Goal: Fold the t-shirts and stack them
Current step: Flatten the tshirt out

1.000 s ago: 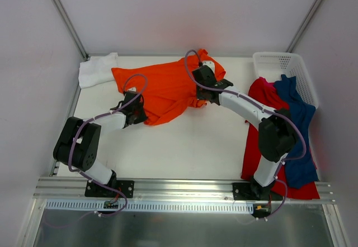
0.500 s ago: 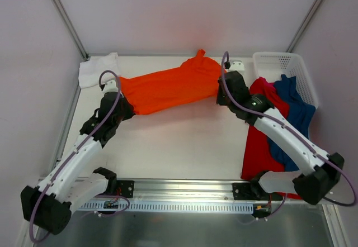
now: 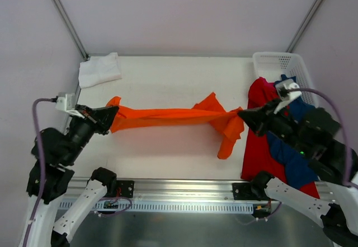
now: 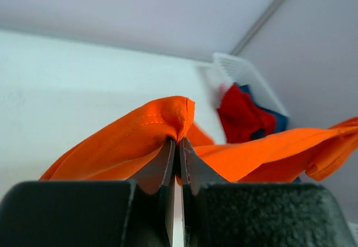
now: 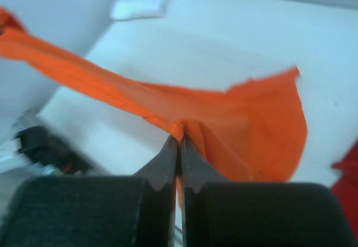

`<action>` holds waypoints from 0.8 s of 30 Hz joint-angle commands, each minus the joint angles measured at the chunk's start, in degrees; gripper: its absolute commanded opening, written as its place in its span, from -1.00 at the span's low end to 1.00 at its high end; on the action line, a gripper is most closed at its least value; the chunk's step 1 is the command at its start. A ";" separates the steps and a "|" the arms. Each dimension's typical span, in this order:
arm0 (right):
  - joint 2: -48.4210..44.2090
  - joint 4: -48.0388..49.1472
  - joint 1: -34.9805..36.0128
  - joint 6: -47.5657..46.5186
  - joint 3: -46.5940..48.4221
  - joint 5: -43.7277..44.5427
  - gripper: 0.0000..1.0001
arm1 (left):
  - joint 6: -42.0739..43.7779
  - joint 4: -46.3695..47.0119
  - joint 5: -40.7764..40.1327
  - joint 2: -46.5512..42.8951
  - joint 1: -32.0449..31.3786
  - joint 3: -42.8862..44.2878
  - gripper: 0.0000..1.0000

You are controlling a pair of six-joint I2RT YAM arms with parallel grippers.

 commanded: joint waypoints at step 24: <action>-9.40 17.79 -25.68 13.53 37.35 -52.22 -0.99 | 12.14 0.00 20.07 -6.24 4.49 45.21 -1.00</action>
